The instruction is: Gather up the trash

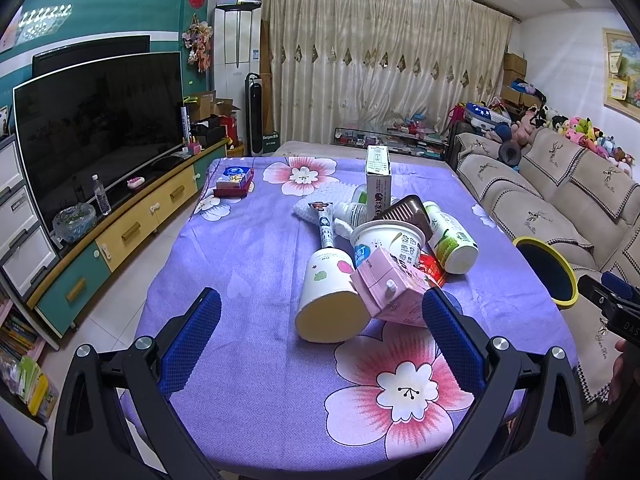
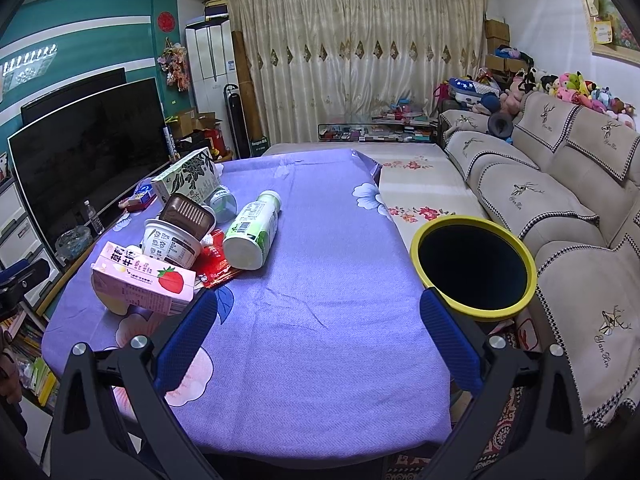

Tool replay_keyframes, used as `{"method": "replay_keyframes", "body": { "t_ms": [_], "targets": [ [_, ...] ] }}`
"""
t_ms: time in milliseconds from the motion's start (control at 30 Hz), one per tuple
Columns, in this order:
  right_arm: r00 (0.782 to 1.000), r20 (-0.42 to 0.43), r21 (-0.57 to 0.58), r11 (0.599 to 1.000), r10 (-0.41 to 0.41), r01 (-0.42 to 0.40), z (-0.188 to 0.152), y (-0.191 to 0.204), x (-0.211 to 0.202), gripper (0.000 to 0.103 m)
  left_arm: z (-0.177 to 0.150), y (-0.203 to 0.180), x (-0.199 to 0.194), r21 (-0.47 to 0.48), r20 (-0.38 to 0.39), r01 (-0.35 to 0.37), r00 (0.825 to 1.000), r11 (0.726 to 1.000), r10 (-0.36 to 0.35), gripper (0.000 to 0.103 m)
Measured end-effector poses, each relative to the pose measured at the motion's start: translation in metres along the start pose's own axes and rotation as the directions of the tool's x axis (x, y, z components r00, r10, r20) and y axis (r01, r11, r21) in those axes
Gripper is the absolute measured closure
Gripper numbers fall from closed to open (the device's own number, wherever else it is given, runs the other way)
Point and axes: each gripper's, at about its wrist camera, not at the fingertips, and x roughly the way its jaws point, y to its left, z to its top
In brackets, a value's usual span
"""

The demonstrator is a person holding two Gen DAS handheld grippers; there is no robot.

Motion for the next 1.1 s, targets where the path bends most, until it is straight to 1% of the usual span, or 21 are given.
{"method": "replay_keyframes", "body": {
  "t_ms": [200,233,400,667,833,1000,1067,1100],
  "targets": [
    [1.0,-0.002,0.001,1.0,0.0,0.0,-0.001,0.002,0.002,0.006,-0.004,0.001,0.003,-0.002,-0.004,0.0,1.0,1.0,0.0,0.004],
    [1.0,-0.002,0.001,1.0,0.001,-0.001,0.0,0.001,0.001,0.006,0.0,0.0,0.0,-0.001,-0.002,0.0,1.0,1.0,0.0,0.004],
    [1.0,-0.009,-0.001,1.0,0.005,-0.005,-0.001,0.004,0.006,0.006,-0.001,0.0,0.002,-0.003,-0.004,0.0,1.0,1.0,0.0,0.004],
    [1.0,-0.025,0.007,1.0,0.012,-0.012,-0.001,0.004,0.017,0.006,-0.002,0.004,0.011,-0.006,-0.025,-0.004,1.0,1.0,0.003,0.004],
    [0.999,-0.034,0.011,0.999,0.041,-0.041,0.001,0.009,0.04,0.006,-0.004,0.005,0.019,-0.012,-0.047,-0.004,0.999,1.0,0.004,0.004],
    [0.992,-0.057,0.033,0.993,0.113,-0.111,0.01,0.021,0.078,0.006,-0.003,0.008,0.029,-0.019,-0.071,-0.008,0.997,1.0,0.007,0.004],
    [0.991,-0.063,0.024,0.992,0.121,-0.12,0.014,0.029,0.089,0.009,-0.003,0.009,0.034,-0.021,-0.077,-0.014,0.997,1.0,0.013,0.004],
    [0.989,-0.064,0.017,0.992,0.13,-0.129,0.016,0.034,0.095,0.012,-0.002,0.01,0.036,-0.023,-0.079,-0.018,0.997,1.0,0.016,0.004]
  ]
}}
